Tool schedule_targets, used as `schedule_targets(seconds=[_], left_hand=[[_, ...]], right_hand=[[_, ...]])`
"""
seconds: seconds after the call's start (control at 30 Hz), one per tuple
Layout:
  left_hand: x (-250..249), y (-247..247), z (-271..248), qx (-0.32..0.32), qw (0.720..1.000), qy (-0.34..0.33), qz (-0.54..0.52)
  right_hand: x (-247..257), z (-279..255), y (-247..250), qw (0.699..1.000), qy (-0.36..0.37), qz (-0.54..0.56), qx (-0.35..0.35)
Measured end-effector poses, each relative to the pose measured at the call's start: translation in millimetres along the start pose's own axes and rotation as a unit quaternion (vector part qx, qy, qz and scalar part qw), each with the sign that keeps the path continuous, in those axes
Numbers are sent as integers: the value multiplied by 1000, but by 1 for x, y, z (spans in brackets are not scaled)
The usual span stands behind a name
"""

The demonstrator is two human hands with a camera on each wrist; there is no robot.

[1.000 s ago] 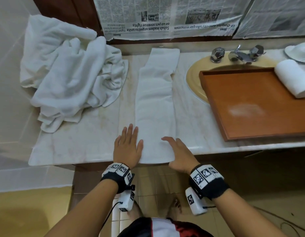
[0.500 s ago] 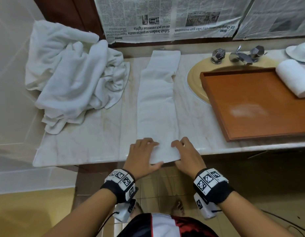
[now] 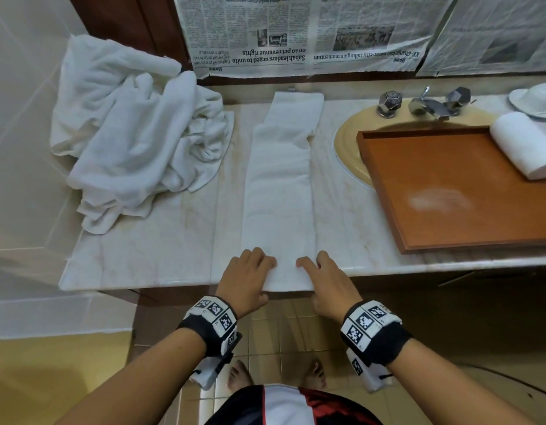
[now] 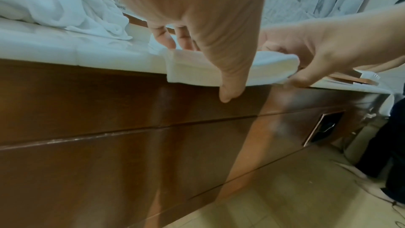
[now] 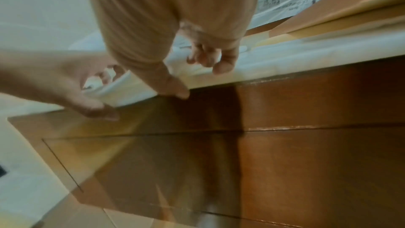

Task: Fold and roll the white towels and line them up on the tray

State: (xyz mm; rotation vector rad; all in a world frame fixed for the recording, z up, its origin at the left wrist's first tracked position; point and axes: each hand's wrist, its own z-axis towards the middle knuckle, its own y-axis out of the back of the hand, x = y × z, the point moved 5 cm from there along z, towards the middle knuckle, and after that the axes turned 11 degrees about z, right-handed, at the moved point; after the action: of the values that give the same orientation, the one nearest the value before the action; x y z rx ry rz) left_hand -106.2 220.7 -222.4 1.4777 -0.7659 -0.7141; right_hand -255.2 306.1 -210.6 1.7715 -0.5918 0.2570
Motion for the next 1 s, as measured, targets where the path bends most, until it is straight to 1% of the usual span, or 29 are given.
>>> schedule_targets(seconds=[0.07,0.17,0.27,0.33,0.43,0.53,0.6,0.67,0.73,0.83,0.9,0.97,1.0], left_hand=[[-4,0,2,10,1000,15,15],[-9,0,3,15,999,33,26],[-10,3,1,-12,999,44,8],[-7,7,-2,-28,999,39,-15],[3,9,-7,-51,997,24,-59],[15,10,-12,-84,987,15,-136],[21,10,-14,-84,983,13,-164],[25,10,-16,-80,983,3,-165],[29,9,-18,-75,983,5,-168],[34,10,-19,-60,977,53,-196],[32,11,-15,-50,970,84,-221],[27,11,-7,-37,963,100,-249],[25,11,-3,-35,958,108,-262]], right_hand=[[1,1,0,1000,6,-14,-28],[3,-1,4,997,24,12,-67],[2,-4,11,991,60,28,-113],[-2,-4,14,988,74,34,-134],[-6,-2,16,989,74,37,-121],[-3,-3,16,990,94,34,-104],[1,-2,12,989,115,22,-87],[2,-2,8,989,131,10,-67],[-1,-2,8,988,141,25,-65],[-12,1,16,987,108,93,-68],[-18,6,24,984,66,138,-95],[-24,11,31,975,20,175,-132],[-26,12,32,972,-1,190,-138]])
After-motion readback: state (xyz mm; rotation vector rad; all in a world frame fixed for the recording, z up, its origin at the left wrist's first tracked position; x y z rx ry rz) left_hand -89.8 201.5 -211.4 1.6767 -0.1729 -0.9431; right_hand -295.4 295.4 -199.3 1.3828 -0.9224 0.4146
